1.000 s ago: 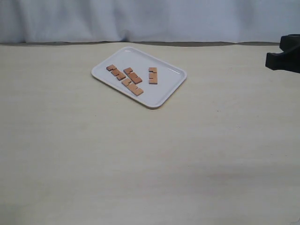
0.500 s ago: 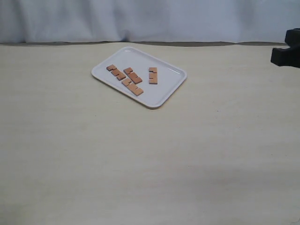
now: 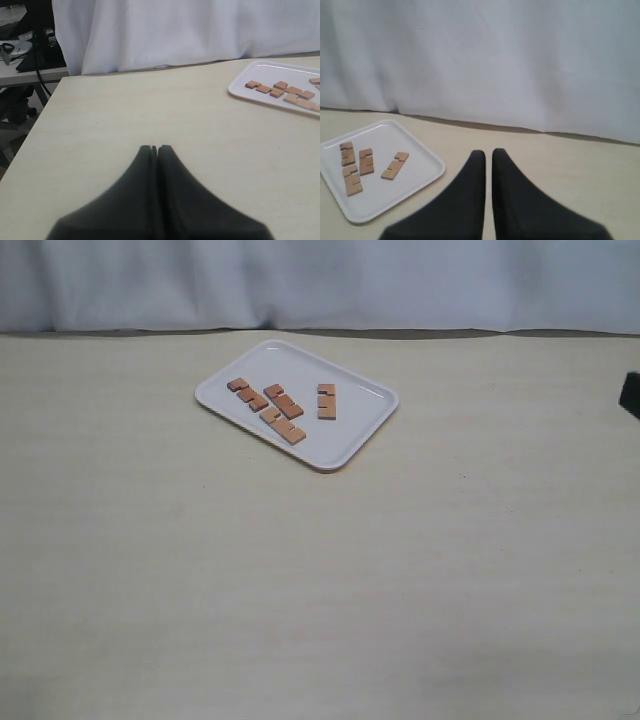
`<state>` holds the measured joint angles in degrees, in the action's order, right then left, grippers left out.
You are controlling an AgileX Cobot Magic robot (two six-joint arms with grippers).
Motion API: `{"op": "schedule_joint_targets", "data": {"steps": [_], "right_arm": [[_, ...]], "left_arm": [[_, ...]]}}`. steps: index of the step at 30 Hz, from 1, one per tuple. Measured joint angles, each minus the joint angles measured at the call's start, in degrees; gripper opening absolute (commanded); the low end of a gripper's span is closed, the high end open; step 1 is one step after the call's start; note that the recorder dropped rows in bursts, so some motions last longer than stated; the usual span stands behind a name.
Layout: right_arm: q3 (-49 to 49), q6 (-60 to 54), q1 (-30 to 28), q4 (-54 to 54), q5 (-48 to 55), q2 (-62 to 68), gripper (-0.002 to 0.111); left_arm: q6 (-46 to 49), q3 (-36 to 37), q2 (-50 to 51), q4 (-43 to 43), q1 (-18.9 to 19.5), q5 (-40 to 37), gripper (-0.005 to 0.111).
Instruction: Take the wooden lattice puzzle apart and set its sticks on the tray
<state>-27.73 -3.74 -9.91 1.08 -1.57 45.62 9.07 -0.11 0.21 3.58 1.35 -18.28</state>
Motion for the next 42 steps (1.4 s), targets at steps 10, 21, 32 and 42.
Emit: {"op": "schedule_joint_targets", "data": {"steps": [10, 21, 32, 42], "right_arm": [[26.9, 0.1, 0.0, 0.0, -1.7, -26.7, 0.004], [27.7, 0.1, -0.3, 1.1, 16.7, -45.3, 0.004], [27.7, 0.1, -0.3, 1.1, 16.9, -45.3, 0.004], [27.7, 0.1, -0.3, 1.1, 16.9, -45.3, 0.004]], "left_arm": [[0.0, 0.0, 0.0, 0.0, 0.0, 0.0, 0.0], [0.0, 0.0, -0.1, -0.2, 0.0, -0.1, 0.0], [0.0, 0.0, -0.1, -0.2, 0.0, -0.1, 0.0], [0.0, 0.0, -0.1, -0.2, 0.0, -0.1, 0.0]]}}
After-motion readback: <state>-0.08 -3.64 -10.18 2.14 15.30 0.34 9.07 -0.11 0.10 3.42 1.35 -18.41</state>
